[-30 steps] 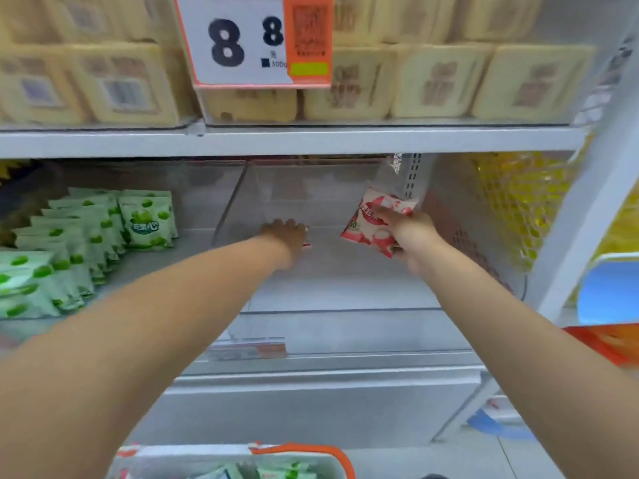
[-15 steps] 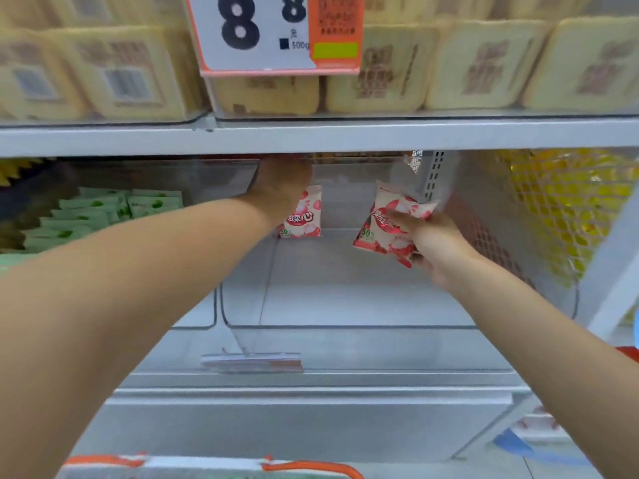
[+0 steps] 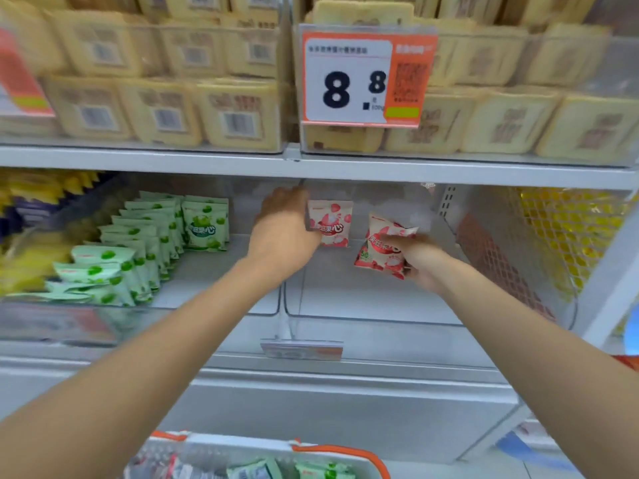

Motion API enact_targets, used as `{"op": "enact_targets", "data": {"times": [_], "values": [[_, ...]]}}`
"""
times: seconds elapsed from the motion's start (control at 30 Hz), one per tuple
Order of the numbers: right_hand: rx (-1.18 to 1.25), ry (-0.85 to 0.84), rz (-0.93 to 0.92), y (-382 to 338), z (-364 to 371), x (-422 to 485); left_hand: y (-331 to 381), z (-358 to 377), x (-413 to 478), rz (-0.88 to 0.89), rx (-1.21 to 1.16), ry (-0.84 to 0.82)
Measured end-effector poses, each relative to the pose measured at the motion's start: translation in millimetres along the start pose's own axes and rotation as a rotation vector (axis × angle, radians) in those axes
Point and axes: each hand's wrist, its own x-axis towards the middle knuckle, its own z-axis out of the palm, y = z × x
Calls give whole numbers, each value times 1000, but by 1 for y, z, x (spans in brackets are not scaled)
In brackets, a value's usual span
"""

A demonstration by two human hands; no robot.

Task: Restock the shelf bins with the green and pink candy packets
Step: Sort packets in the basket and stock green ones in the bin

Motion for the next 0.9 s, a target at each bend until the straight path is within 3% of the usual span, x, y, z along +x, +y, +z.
{"op": "enact_targets", "data": {"times": [0.1,0.23,0.37,0.57,0.63,0.73,0.9], "values": [[-102,-8,16,-8,35,13,-10,-10,-39,-274,-424,-159],[-143,-29,-74,-14,77,32,-22,-5,-47,-293,-618,-265],[-311,125,-74,0,93,53,-25,1,-46,-315,-589,-260],[-365,20,-151,30,95,116,-26,5,-45,-320,-592,-259],[-392,100,-130,36,98,128,-27,6,-45,-324,-586,-251],[-581,264,-141,18,103,82,-27,8,-44,-320,-583,-236],[-713,211,-208,22,103,85,-28,9,-45,-304,-610,-224]]}}
